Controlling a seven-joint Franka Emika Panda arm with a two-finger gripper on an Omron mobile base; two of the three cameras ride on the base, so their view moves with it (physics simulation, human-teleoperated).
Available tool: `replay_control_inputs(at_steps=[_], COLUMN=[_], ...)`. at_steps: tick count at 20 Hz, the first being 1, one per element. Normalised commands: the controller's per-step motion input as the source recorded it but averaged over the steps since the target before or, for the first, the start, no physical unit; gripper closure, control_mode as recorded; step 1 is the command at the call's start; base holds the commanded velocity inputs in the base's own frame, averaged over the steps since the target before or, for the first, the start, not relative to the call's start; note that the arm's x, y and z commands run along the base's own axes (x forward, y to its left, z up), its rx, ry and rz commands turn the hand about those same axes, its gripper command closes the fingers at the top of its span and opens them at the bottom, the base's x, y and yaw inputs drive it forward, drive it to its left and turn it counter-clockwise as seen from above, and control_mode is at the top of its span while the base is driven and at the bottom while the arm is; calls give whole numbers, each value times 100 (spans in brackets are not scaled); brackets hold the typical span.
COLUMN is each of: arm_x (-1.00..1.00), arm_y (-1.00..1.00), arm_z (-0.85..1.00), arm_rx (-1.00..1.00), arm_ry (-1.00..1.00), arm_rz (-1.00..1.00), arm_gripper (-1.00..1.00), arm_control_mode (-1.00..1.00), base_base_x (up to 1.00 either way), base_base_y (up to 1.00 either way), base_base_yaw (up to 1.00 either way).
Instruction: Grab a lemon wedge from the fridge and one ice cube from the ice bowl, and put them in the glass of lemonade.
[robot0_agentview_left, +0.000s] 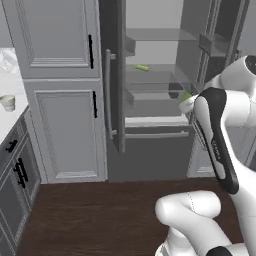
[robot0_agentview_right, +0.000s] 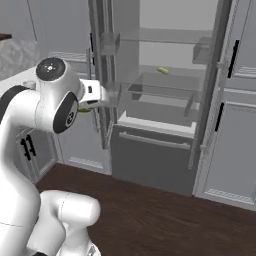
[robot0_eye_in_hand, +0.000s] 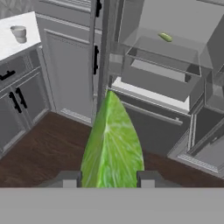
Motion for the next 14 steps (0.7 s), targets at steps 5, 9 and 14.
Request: replay_control_inputs(at_steps=[5, 9, 14], arm_x=[0, 0, 0], arm_y=[0, 0, 0], arm_z=[0, 0, 0], arm_rx=[0, 0, 0], arm_ry=[0, 0, 0], arm_rz=[0, 0, 0], arm_gripper=[100, 100, 100], arm_control_mode=[100, 100, 100], base_base_x=[28, 97, 100], base_base_y=[32, 15, 0], base_base_yaw=[67, 63, 38])
